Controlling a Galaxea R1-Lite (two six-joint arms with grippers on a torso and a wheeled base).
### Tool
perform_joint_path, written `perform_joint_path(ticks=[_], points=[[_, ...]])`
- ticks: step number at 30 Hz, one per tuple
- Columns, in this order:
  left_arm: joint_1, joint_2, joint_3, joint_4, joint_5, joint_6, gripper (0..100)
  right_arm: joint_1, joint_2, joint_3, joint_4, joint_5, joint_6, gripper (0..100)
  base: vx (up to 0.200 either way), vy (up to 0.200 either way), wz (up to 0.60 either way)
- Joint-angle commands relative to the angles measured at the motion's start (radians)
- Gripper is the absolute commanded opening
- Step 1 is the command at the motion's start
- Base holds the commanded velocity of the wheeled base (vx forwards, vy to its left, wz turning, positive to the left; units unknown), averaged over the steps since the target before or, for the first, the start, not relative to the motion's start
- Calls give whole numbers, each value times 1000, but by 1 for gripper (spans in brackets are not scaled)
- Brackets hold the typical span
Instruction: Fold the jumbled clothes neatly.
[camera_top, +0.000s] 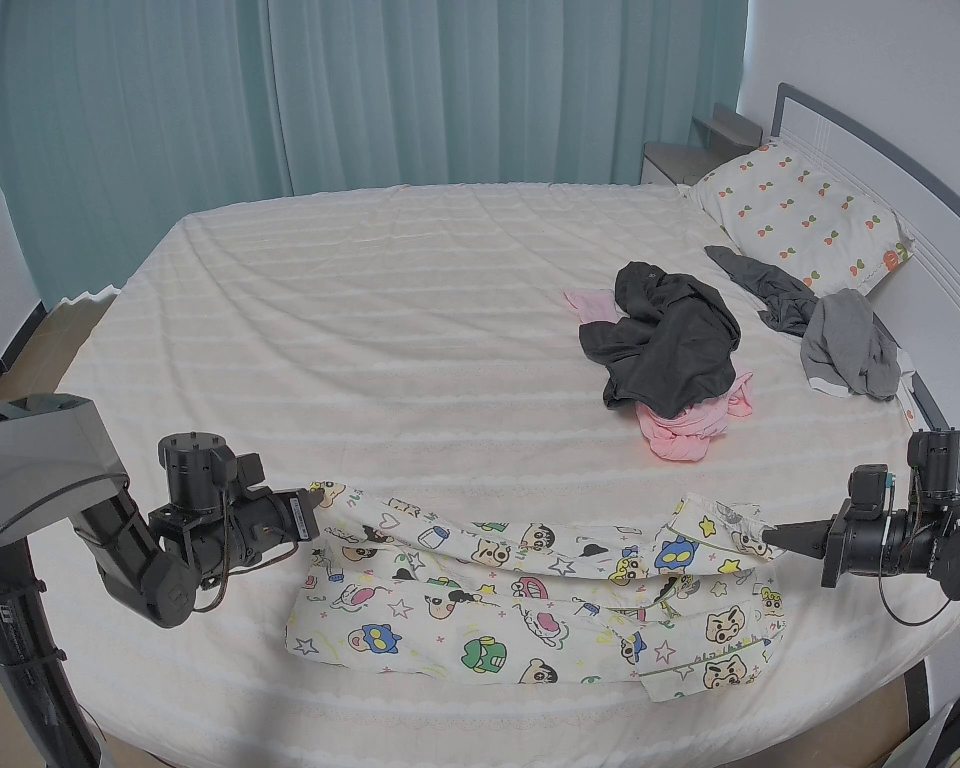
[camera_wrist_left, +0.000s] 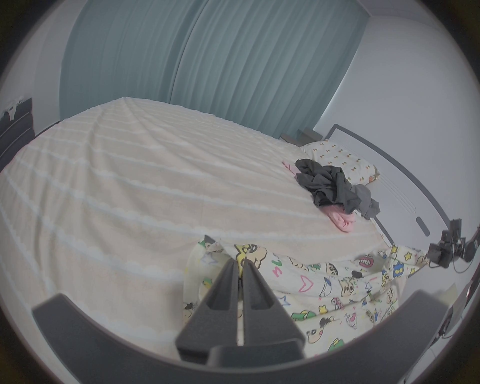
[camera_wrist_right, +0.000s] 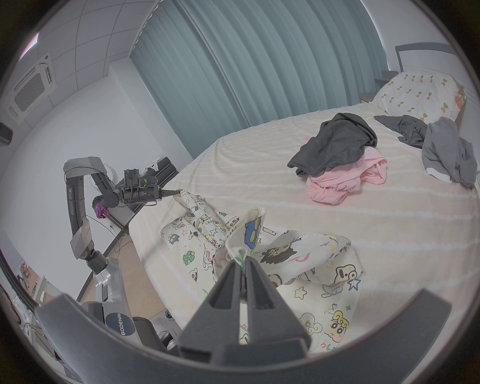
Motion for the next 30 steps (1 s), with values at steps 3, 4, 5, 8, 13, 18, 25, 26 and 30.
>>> perform_joint_path(ticks=[3,4,5,8,13,18,25,26,30], points=[[5,67,125,-119,0,33,0,-4,7,26,-1,0,-2,0,0,0,0],[5,85,141,-153,0,31,0,-4,10,30,-1,0,-2,0,0,0,0],[5,98,149,-168,0,31,0,-4,12,32,-1,0,-2,0,0,0,0],[5,127,187,-207,0,31,0,-4,12,41,-1,0,-2,0,0,0,0],[1,134,222,-219,0,30,0,-5,21,44,0,-2,-2,0,0,0,0],[3,147,245,-219,0,30,0,-5,36,50,-1,-3,-4,0,0,0,0],[-2,147,260,-220,1,23,0,-4,67,13,-9,-3,-4,0,0,0,0],[-2,147,260,-220,1,22,0,-4,69,10,-9,-5,-4,0,0,0,0],[-5,142,262,-220,3,-7,0,2,124,-42,-4,-13,-2,0,0,0,0]])
